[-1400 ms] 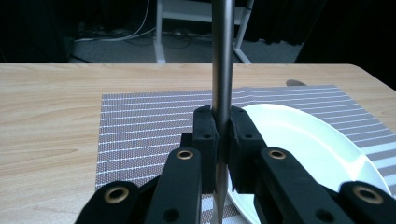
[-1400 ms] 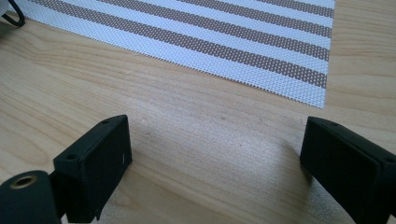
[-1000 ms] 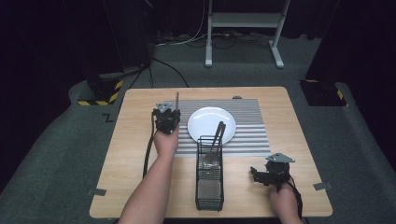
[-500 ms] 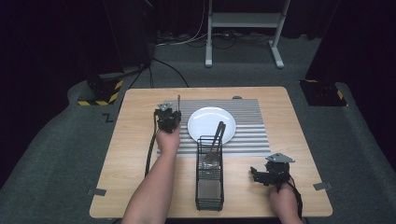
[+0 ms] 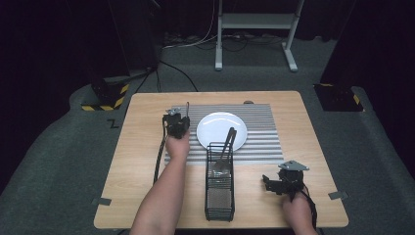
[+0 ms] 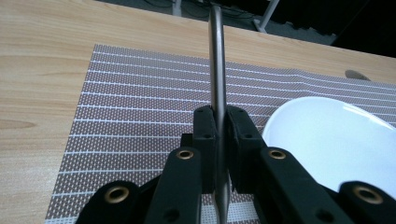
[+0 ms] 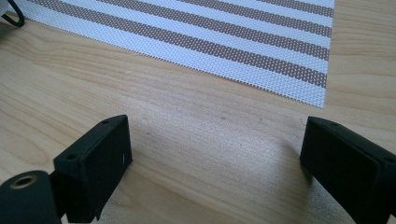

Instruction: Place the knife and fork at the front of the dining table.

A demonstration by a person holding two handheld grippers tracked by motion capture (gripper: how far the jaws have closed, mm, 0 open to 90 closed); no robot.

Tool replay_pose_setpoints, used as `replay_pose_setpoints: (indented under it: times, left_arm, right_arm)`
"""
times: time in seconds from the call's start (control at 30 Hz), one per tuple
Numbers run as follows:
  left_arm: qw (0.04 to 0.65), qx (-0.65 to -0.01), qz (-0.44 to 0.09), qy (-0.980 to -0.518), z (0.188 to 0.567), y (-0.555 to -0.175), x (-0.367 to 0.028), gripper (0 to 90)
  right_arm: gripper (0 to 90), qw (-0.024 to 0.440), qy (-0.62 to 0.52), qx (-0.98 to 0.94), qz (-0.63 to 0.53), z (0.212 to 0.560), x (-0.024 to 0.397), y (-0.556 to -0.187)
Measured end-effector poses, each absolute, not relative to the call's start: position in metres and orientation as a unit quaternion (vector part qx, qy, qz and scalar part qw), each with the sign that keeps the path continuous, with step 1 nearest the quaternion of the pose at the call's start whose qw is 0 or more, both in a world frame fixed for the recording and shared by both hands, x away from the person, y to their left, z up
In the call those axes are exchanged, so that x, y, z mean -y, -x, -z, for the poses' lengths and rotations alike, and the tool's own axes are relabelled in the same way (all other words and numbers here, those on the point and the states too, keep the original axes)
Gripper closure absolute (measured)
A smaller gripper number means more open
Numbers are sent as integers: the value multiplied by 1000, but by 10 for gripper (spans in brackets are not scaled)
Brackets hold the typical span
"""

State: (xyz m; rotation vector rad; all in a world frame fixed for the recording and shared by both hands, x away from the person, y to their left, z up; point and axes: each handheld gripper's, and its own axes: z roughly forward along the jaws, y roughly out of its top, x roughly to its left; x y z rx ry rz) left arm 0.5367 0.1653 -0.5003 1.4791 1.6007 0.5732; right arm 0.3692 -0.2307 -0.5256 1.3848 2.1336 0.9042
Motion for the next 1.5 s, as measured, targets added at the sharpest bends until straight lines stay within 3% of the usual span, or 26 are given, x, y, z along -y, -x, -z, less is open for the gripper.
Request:
replay_pose_setpoints:
  times: [0.83,0.93,1.3,1.5]
  left_arm:
    - [412,-663,-197,-593,511,-541,-175,817]
    - [436,-665,-191,-576,507,-541,-177,788]
    - [422,-647,-212,-598,506,-527,-182,767]
    - [413,-636,-223,-613,504,-512,-183,693]
  right_arm:
    - [86,219,-501,-771,-327,526,231,-369]
    - [86,219,-500,-771,-327,526,231,-369]
    - [86,219,-501,-771,-327,526,231,-369]
    - [86,219,-500,-771,-327,526,231,-369]
